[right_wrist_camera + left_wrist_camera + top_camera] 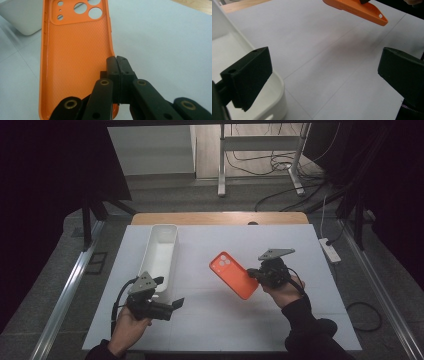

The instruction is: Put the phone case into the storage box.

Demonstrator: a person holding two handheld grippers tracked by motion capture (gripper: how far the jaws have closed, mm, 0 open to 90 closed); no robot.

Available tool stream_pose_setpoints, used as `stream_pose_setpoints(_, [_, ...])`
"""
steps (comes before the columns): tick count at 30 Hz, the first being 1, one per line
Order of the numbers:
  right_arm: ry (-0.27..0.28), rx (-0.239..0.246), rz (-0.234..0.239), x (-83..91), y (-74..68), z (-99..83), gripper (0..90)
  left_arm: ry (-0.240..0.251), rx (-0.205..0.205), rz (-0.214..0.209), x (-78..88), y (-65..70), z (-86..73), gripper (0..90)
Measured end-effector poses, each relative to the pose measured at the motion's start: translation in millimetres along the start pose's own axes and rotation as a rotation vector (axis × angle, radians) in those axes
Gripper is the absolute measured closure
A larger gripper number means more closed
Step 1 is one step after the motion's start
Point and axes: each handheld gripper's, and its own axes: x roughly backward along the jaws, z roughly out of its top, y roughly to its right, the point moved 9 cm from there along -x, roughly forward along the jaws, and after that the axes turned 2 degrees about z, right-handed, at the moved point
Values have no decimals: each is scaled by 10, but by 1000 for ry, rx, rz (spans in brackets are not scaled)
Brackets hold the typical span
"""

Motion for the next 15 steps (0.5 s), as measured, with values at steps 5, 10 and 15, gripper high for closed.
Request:
stream_pose_setpoints(5, [23,-6,-9,57,-17,8,897,-7,2,-22,-115,36,107,3])
stream_pose_setpoints(10, [49,0,-27,138,-44,5,897,-3,19,-71,-216,101,207,2])
stream_pose_setpoints(15, [71,-5,-28,197,-86,-3,897,-8,26,-106,-293,155,262,1])
